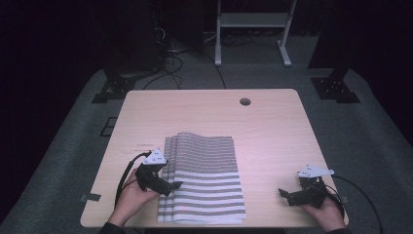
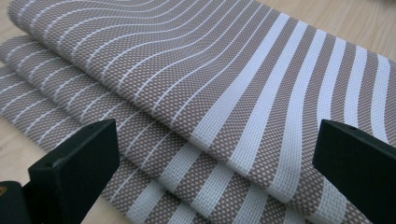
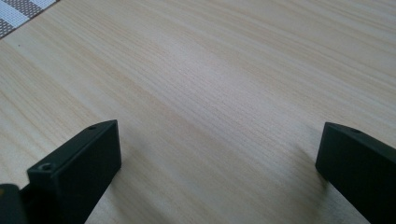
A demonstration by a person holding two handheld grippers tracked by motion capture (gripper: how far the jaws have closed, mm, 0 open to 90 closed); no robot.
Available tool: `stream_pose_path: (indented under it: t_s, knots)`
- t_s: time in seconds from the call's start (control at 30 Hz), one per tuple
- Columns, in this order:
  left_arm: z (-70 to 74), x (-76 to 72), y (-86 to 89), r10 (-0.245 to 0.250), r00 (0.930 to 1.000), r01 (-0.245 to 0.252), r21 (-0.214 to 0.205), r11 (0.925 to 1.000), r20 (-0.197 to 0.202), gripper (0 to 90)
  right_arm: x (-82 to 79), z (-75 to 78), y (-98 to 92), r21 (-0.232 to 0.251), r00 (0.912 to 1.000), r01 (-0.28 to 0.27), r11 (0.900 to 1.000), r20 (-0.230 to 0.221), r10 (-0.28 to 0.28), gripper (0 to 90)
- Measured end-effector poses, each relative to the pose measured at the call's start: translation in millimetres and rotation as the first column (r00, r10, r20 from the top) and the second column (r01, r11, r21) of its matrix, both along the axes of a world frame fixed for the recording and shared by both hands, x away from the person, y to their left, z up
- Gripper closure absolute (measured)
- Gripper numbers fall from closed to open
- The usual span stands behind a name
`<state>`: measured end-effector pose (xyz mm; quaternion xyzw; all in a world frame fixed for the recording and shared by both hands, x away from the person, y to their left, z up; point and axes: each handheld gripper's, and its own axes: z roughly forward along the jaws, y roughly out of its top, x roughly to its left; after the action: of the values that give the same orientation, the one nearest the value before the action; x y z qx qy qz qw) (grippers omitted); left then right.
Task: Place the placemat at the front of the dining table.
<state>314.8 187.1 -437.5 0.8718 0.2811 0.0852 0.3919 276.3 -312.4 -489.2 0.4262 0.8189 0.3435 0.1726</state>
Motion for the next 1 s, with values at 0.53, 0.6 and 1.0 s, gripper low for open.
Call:
stream_pose_path:
  t_s: [0.53,0.6,1.0]
  knots:
    - [-15.9,2.7,-15.3,-0.025,0.9987,0.026,0.025,0.9993,-0.045,0.0,0.1,0.0,-0.1,-0.001,1.0,-0.001,1.0,0.001,0.001,0.0]
    - [-16.8,2.9,-15.6,-0.024,0.9985,0.025,0.031,0.9992,-0.049,0.0,0.0,0.0,-0.1,-0.001,1.0,0.0,1.0,0.0,0.0,0.0]
    - [-25.7,3.3,-22.1,-0.03,0.9958,0.034,0.045,0.9984,-0.086,0.0,0.0,0.0,0.0,0.0,1.0,0.0,1.0,0.0,0.0,0.0]
